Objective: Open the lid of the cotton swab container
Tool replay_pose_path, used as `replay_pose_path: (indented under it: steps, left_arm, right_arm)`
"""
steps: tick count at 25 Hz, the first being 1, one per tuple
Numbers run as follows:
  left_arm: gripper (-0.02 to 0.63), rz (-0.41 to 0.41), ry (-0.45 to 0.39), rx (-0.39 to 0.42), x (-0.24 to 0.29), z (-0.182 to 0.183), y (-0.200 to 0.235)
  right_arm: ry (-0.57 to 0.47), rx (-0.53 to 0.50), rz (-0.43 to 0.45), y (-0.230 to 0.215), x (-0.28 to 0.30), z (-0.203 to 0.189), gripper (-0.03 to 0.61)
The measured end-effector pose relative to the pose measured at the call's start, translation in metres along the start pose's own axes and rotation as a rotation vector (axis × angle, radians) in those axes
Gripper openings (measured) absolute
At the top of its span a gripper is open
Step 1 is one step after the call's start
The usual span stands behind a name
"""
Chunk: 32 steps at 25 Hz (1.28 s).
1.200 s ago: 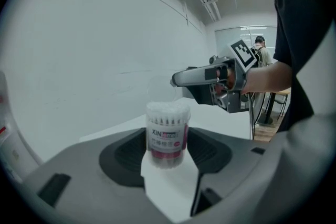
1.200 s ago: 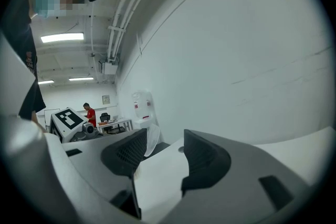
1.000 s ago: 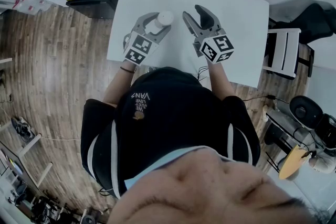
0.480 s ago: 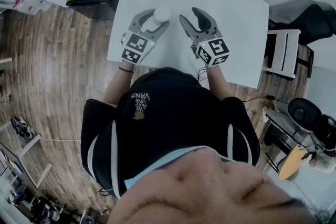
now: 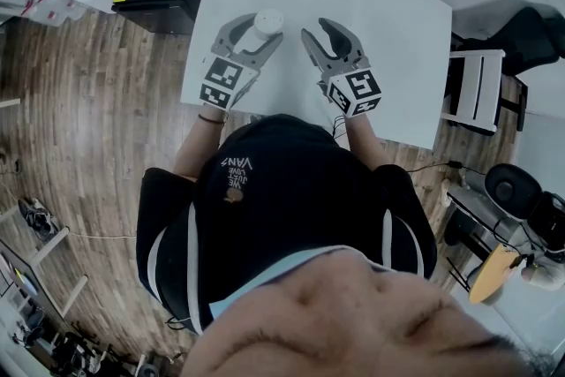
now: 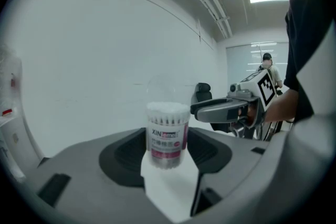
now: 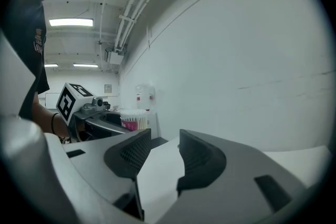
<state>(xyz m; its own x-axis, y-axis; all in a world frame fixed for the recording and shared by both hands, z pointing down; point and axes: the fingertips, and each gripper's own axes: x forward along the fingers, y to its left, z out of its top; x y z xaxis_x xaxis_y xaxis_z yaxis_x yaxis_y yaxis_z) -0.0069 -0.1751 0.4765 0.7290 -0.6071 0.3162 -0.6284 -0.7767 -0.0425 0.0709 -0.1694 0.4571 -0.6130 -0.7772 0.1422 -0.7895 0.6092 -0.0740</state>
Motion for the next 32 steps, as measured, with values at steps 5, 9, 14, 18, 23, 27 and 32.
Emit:
replay_pose_path:
  steps: [5,9,14,18,23,27,32]
  left_arm:
    - [0.25,0.006,-0.014,-0.003,-0.0024,0.0051,0.0029]
    - [0.25,0.006,-0.017,-0.004,-0.0031,0.0055,0.002]
    - [0.25,0.002,-0.018,-0.006,-0.0054,0.0049,0.0011]
    - [0.25,0.0,-0.017,-0.008,-0.0078,0.0033,-0.001]
    - [0.25,-0.006,-0.013,-0.01,-0.0081,0.0032,-0.001]
    - [0.25,-0.009,-0.014,-0.012,-0.0079,0.003,-0.0032]
    - [0.25,-0.011,-0.013,-0.013,-0.0082,0.0023,-0.0039]
  right_arm:
    - [-0.001,-0.013,0.002,0.0018,-0.0004,0.0007,0.119]
    - [-0.002,-0.023,0.005,0.0034,-0.0013,0.0002,0.072]
    - [0.0,-0.023,0.008,0.0068,-0.0018,-0.0007,0.044]
    - [0.002,-0.027,0.006,0.0088,-0.0036,-0.0017,0.024]
    - [0.004,-0.031,0.002,0.009,-0.0033,0.0001,0.014]
    - [0.009,-0.03,0.0,0.0088,-0.0053,-0.001,0.012]
    - [0.014,-0.035,-0.003,0.0093,-0.0052,-0.002,0.012]
